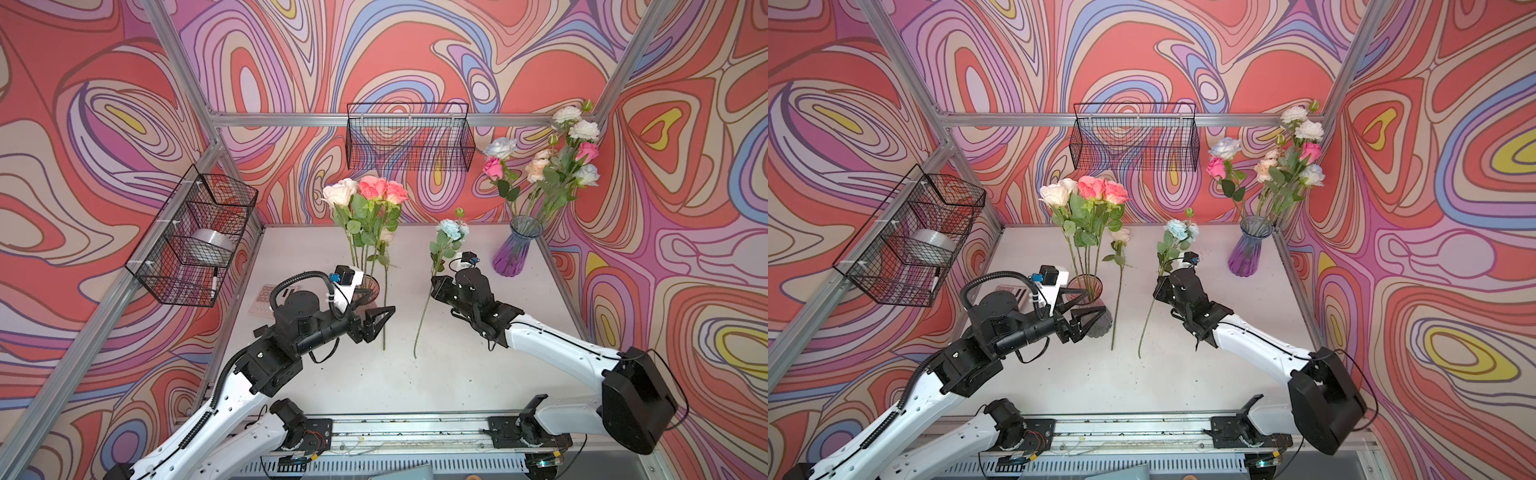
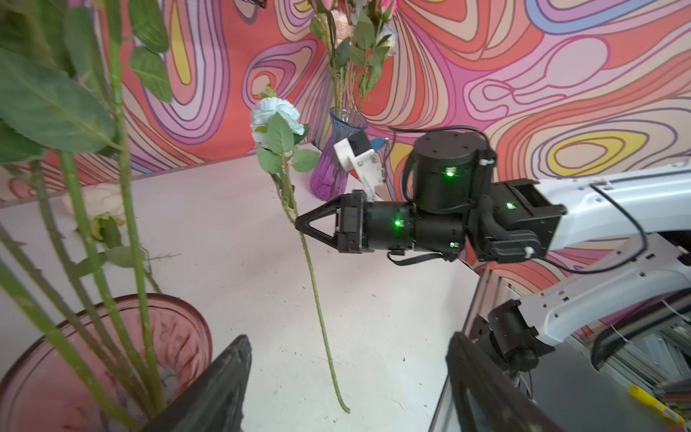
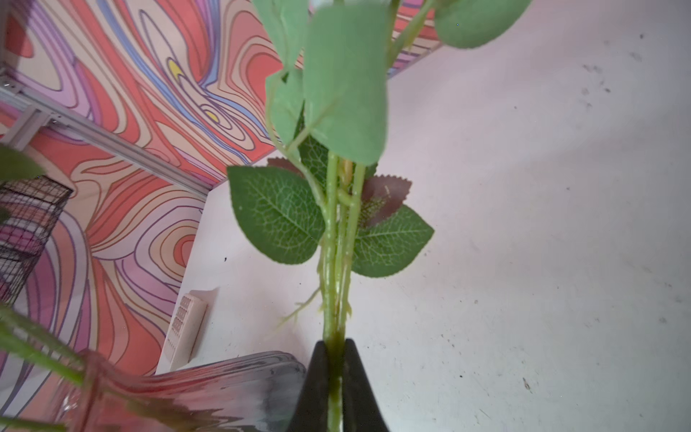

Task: Arrange the flowers into the vase
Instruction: 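Lift the light-blue peony upright with the right gripper, then lower the light-blue peony stem into the pink-red vase with the right gripper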

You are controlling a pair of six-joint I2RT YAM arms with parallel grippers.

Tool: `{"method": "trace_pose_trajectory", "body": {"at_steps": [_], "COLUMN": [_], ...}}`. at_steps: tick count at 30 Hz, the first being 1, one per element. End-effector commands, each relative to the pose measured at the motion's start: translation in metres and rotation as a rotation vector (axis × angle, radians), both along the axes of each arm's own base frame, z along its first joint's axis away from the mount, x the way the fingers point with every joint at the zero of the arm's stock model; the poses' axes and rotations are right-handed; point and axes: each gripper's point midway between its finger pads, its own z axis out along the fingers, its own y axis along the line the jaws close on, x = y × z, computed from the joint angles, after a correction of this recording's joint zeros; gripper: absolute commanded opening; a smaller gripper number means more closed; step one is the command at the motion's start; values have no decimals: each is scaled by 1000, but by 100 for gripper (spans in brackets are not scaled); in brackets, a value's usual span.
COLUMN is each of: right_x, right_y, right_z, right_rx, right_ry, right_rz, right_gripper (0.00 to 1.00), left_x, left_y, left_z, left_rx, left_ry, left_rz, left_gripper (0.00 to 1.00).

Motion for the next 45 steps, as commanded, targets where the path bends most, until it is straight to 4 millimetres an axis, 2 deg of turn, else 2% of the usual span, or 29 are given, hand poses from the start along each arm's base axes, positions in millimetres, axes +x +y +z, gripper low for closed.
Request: {"method": "trace_pose_trajectory", "body": {"at_steps": [1,3,7,10,14,18,26,28,32,40,45], "right_x": [-9,-16,-30,-39,-52,-60,-69,-65,-53,-35,-27], "right_y": [-4,-1,9,19,37,63,118,127,149,179,191], "right_z": [33,54,104,142,188,226,278,285,284,253,234], "right_rx": [-61,-69,-77,-83,-58,-32,10,15,18,32,7], "right_ry": [-136,-204,-362,-471,-612,-717,-861,-884,-879,-840,-827], "right_rz": [-9,3,33,58,98,146,223,222,231,249,254], "right_gripper": [0,0,0,0,0,0,0,0,0,0,0], "left_x": [14,20,30,29,20,12,14,15,17,18,19], "left_y": [26,44,99,144,186,200,197,195,190,189,188], "left_z": [-1,3,12,15,19,23,23,21,21,20,20], "left_rx": [34,34,7,-31,-91,-143,-137,-133,-128,-130,-133], "left_ry": [-42,-66,-105,-123,-151,-178,-172,-164,-158,-151,-149], "left_rz": [163,269,552,775,967,1016,1001,991,972,963,954], "left_gripper": [84,85,91,94,96,97,97,97,97,96,96]}}
